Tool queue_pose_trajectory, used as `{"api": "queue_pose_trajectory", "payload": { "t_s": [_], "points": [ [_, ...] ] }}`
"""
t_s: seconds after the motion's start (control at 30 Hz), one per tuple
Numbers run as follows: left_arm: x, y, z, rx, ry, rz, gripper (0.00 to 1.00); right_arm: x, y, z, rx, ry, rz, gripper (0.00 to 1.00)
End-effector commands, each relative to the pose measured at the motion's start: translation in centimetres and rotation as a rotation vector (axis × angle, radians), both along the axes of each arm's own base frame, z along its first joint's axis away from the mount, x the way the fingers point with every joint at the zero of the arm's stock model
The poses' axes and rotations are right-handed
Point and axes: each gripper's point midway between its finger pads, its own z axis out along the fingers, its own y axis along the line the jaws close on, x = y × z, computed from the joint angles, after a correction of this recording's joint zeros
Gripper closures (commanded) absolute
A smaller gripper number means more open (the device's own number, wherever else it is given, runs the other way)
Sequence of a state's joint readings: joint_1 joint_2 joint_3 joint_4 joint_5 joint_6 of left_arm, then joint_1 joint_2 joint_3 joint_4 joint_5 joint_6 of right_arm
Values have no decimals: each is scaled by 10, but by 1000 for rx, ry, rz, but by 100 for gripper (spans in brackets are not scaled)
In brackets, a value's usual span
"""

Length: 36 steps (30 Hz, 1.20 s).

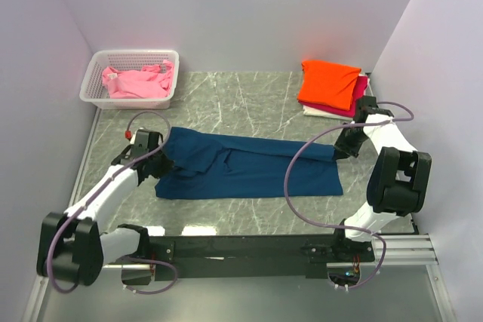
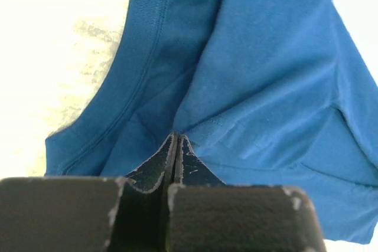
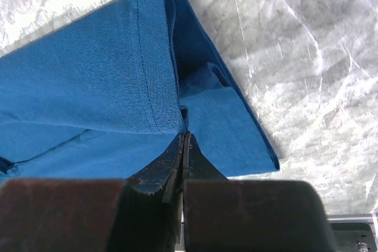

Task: Fold and stack the t-shirts
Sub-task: Fold the tshirt

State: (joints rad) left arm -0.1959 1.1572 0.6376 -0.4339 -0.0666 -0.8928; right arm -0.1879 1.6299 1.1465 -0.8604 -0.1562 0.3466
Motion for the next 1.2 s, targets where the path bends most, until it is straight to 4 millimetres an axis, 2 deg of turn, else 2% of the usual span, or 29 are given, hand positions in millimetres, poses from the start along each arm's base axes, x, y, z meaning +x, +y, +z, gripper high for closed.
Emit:
{"api": "queue_pose_trajectory", "payload": {
  "t_s": [0.0,0.47,0.6,1.17],
  "points": [
    [-8,-2,11,-4,-45,-43,99,-4,-8,14,-37,-41,-4,100],
    [-41,-4,27,-77,-72,-19,99,-3,-14,13,-53,-27,-16,100],
    [-43,-8,40,-113,-106,-15,99,-3,-15,15,-59,-29,-12,100],
    [-64,-14,62,-210,-132,14,99,-11,-19,4,-72,9,-16,100]
  ]
}}
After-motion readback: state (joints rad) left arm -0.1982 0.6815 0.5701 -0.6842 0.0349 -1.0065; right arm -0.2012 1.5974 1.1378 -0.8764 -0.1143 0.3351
